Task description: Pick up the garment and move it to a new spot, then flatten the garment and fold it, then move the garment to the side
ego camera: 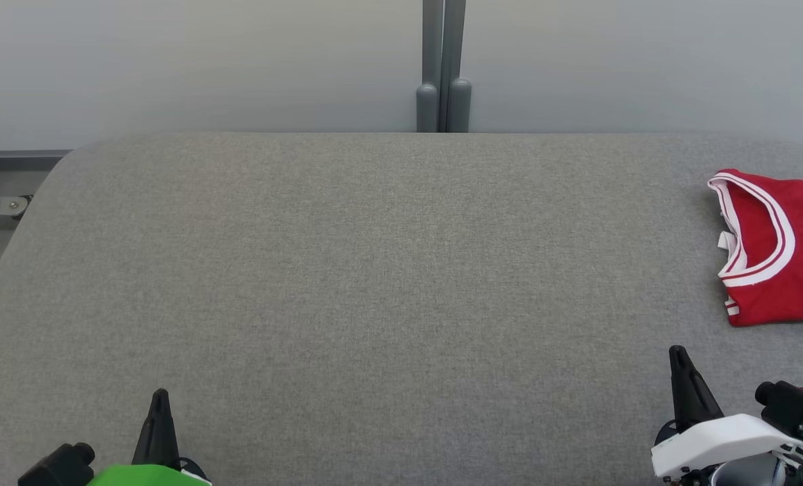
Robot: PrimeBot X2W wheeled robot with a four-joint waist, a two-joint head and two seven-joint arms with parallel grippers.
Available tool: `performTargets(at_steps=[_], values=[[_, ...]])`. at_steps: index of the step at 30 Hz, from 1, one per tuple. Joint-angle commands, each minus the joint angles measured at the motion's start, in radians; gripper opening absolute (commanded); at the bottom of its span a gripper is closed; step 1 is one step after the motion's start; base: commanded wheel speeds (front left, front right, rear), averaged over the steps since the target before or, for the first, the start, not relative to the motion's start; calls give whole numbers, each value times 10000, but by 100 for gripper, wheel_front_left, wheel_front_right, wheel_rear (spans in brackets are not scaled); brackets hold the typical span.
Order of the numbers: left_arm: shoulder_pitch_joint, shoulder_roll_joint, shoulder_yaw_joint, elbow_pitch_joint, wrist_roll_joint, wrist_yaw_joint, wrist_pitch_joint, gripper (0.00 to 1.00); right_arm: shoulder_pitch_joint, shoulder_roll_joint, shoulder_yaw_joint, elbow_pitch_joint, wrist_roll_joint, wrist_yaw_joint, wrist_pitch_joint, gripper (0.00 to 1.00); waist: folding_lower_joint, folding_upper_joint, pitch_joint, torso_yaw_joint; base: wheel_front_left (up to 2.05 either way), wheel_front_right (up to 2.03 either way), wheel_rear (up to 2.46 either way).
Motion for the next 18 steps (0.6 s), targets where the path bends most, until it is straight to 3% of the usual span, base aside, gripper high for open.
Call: performTargets(at_steps=[1, 9, 10, 13, 18], values=[[-317, 53, 56, -186, -422, -30, 75, 0, -278, -61, -44, -107, 458, -3, 87, 0, 0, 0, 3, -19, 0, 0, 0], [-470, 62, 95, -276, -1546, -38, 371, 0, -440, -76, -90, -72, 1776, -4, 392, 0, 0, 0, 19, -111, 0, 0, 0], [-552, 68, 116, -323, -2202, -44, 545, 0, -531, -84, -118, -50, 2542, -5, 565, 0, 0, 0, 28, -167, 0, 0, 0], [-635, 73, 137, -369, -2825, -49, 715, 0, -619, -93, -144, -31, 3268, -6, 738, 0, 0, 0, 38, -224, 0, 0, 0], [-697, 77, 153, -406, -3296, -53, 840, 0, -679, -98, -165, -14, 3828, -6, 864, 0, 0, 0, 46, -270, 0, 0, 0]])
